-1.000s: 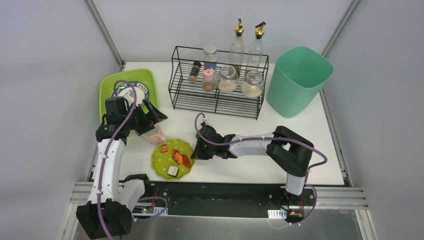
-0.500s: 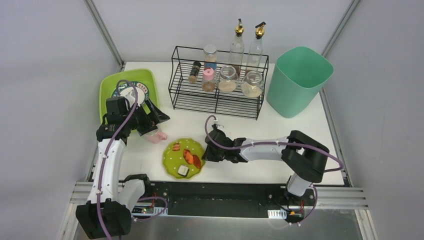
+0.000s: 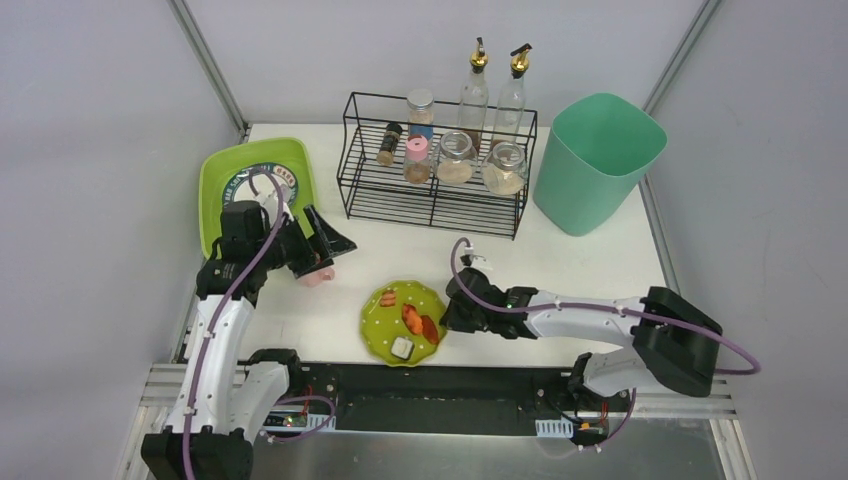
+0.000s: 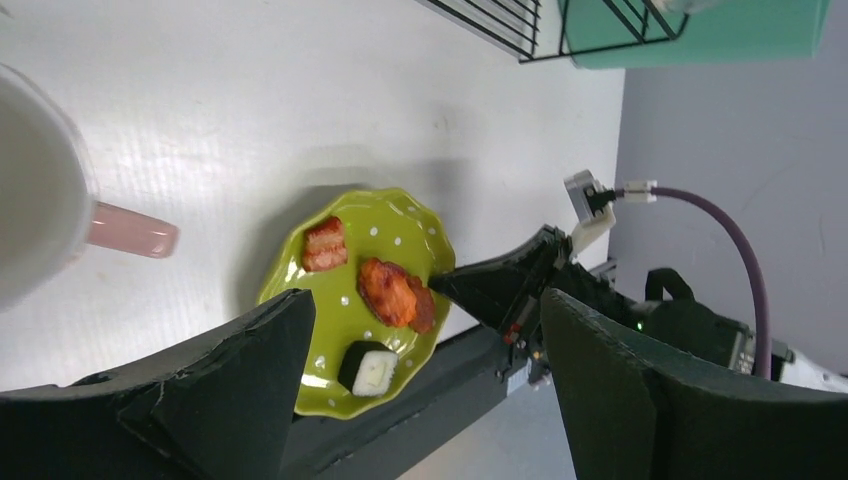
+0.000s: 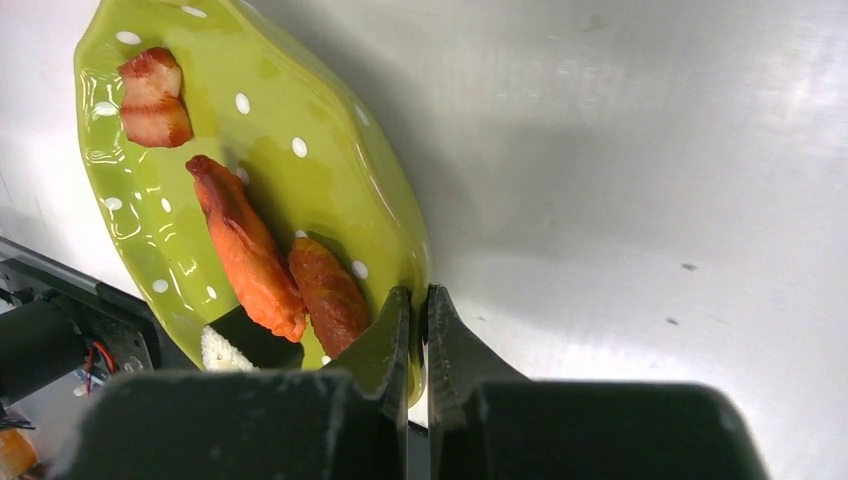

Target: Clear the kitchen counter

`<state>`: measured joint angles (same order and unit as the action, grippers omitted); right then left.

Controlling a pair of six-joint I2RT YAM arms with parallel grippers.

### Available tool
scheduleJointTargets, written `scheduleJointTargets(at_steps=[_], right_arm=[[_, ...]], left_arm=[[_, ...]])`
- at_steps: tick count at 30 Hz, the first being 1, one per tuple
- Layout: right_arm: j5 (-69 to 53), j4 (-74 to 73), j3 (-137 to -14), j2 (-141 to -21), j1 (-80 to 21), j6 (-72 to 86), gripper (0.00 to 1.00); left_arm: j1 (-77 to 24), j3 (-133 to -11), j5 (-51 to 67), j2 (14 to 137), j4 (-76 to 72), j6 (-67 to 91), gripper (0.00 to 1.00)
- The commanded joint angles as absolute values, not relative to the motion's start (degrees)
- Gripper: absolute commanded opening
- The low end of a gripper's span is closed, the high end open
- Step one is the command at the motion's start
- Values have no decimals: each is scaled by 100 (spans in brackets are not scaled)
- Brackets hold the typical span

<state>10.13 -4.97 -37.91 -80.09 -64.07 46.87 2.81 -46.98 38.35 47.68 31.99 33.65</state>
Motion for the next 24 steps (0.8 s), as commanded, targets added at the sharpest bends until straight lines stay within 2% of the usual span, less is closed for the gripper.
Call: scheduleJointTargets(at_steps=[1,12,16,24], right_arm=[[1187,-266,-3665,-7084,-6275,4784,0],[973,-849,-3188,-5831,-5773,4830,0],[955,-945,-3032,-5424,-5660,4858,0],[865,-1270,-3046,-4877,-5589,4865,0]], left_arm=[[-354,-4700,3885,4552,3137,3785,85],[-2577,-4583,2403,4889,3151,4272,84],[-3047,-4395,1950,5020,3096,4437,84],[-3403,-3900,1820,5424,2586,4719,84]])
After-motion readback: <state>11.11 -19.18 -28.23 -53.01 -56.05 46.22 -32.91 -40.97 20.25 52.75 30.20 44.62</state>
